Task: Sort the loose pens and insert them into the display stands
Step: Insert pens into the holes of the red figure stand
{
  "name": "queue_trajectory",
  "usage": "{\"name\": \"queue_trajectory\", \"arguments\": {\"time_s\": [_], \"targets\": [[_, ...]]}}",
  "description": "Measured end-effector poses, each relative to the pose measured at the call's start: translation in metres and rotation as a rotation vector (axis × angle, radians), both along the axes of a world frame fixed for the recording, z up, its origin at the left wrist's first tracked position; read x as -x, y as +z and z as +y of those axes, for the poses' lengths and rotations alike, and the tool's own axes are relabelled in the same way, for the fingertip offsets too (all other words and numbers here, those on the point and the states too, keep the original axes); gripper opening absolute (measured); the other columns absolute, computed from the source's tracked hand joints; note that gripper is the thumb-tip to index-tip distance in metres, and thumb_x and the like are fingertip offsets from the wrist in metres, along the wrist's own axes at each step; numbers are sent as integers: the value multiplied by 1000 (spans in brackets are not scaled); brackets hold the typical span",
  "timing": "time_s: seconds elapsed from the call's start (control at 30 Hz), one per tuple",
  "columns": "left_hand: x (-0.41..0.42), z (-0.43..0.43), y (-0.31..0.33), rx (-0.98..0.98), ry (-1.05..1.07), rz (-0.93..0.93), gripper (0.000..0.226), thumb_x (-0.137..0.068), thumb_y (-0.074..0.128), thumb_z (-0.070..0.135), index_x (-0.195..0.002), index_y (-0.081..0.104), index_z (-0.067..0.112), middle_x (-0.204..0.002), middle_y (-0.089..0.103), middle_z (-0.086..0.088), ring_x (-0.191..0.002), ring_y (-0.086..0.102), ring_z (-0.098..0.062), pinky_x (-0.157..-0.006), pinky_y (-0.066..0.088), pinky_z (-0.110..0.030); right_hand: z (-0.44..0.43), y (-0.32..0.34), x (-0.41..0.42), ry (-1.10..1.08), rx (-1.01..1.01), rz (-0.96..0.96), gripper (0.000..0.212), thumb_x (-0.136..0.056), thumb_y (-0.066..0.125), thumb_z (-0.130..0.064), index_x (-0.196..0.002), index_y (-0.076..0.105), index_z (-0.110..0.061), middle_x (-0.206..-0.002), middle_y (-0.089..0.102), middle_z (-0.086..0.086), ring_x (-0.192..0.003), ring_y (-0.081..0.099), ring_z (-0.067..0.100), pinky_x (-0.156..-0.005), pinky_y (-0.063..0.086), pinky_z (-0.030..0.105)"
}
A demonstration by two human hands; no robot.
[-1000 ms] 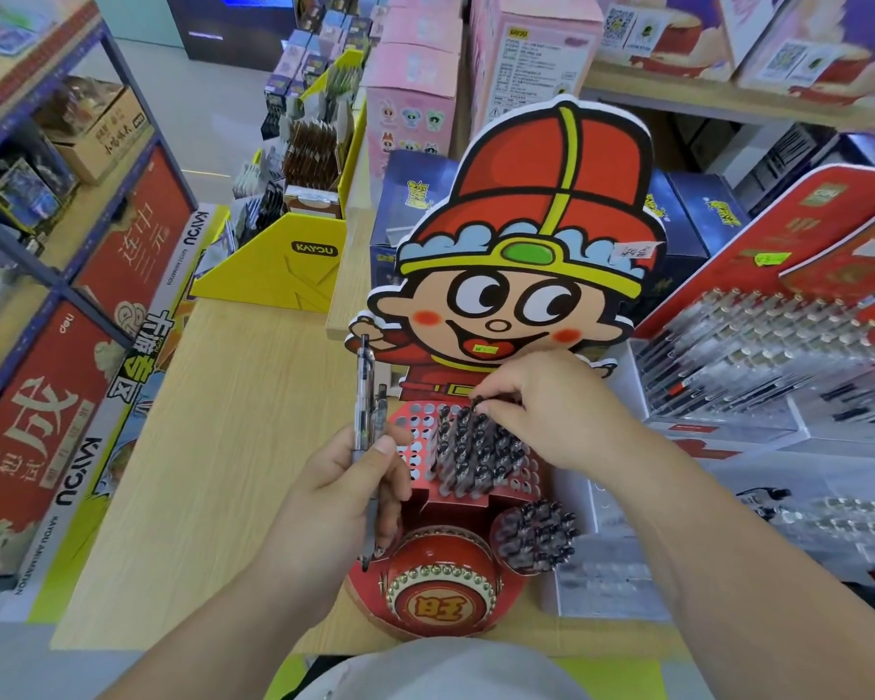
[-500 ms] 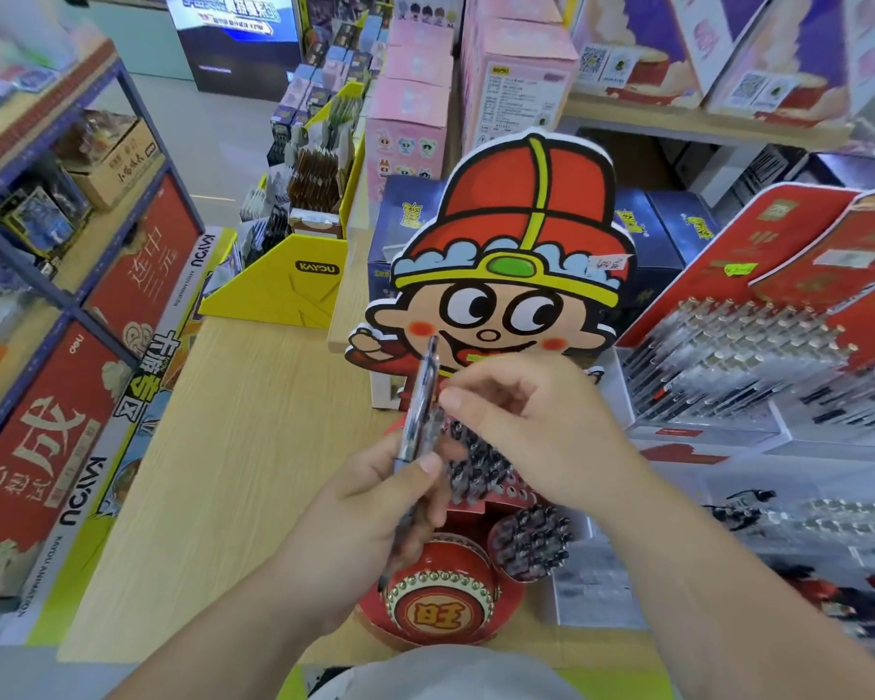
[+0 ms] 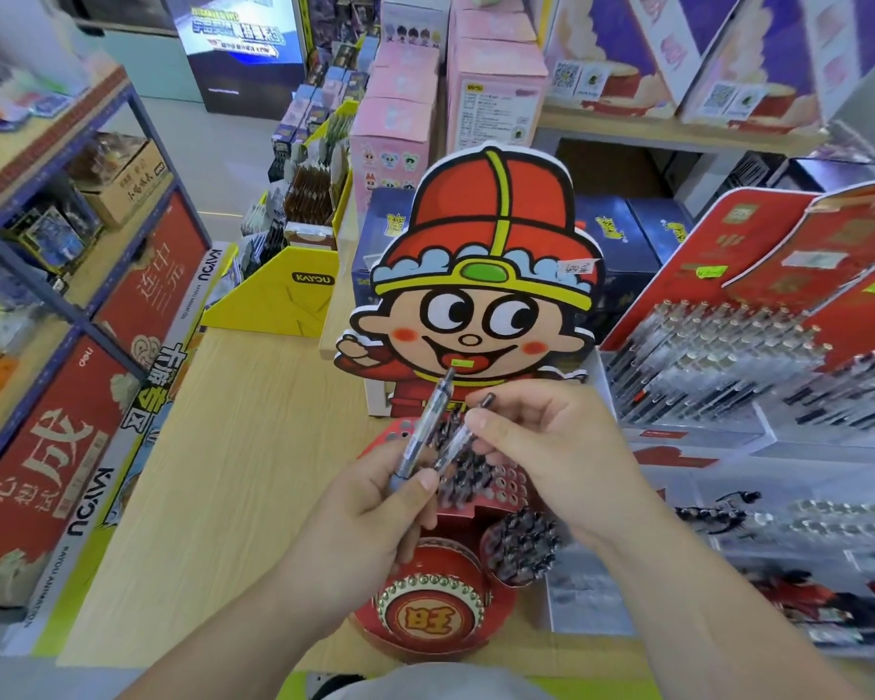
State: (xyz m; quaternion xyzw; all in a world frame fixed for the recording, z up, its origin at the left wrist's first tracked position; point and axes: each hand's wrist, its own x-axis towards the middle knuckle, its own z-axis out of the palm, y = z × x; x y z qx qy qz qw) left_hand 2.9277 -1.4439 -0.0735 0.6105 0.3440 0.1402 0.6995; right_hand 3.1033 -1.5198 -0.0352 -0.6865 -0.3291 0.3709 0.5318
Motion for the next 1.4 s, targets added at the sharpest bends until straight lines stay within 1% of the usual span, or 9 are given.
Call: {"name": "queue_trajectory", "arguments": {"time_s": [0.17,0.23,0.3,0.47,0.63,0.8,1.0,1.17,1.4], "targets": [[2,1,-3,47,185,12,20,-106,48,26,-106,67,22,-85,71,-7,-60,60,-21,-47,42,-30,3,12,-8,-90,-79,-60,14,-88,73,-7,-94,76,-19,-82,75,5,-79,72,22,-72,58,29],[6,6,-10,36,279,54,21,-106,47,26,-106,67,21,-84,69,-6,-58,58,-22,-45,37,-29,5,20,-17,-145,-150,-160,17,-87,74,-8,-96,76,-22,-85,75,0,-83,72,19,-76,58,33],[12,11,-19,20,315,79,22,-106,46,24,-101,66,16,-75,62,-6,-52,49,-20,-44,32,-27,10,22,-23,-150,-177,-282,20,-87,75,-7,-99,75,-23,-87,75,-6,-85,71,12,-79,57,26],[20,15,-21,51,377,32,32,-106,46,25,-79,47,7,-62,30,-6,-52,25,-18,-44,23,-24,29,7,-19,-46,-17,-573,21,-86,75,-12,-104,74,-24,-85,70,-18,-82,67,-2,-77,54,14],[19,22,-19,57,340,22,43,-107,37,37,-73,42,11,-67,28,-10,-54,24,-20,-46,23,-26,45,-11,-16,52,117,-712,17,-86,76,-23,-103,76,-24,-80,67,-22,-80,64,-6,-78,53,16],[20,31,-24,44,297,34,48,-108,33,41,-74,41,8,-64,34,-10,-54,29,-22,-51,25,-33,49,-22,-19,129,189,-721,18,-85,77,-24,-103,77,-26,-84,71,-19,-81,65,-2,-82,57,29],[17,34,-27,63,270,20,48,-108,34,40,-80,39,2,-67,31,-13,-54,27,-22,-58,28,-39,53,-25,-21,154,183,-698,20,-84,79,-24,-104,77,-24,-88,73,-15,-83,67,-2,-83,57,25],[16,34,-26,60,258,6,46,-108,33,39,-82,43,3,-67,32,-12,-57,26,-26,-55,23,-38,54,-28,-18,235,253,-741,21,-87,76,-28,-108,77,-26,-97,76,-13,-89,67,-1,-85,55,23],[18,32,-31,73,252,5,41,-109,31,32,-86,52,6,-65,32,-10,-55,29,-23,-55,25,-38,60,-28,-15,323,401,-829,21,-93,67,-34,-111,76,-29,-110,74,-13,-101,66,6,-90,54,30]]}}
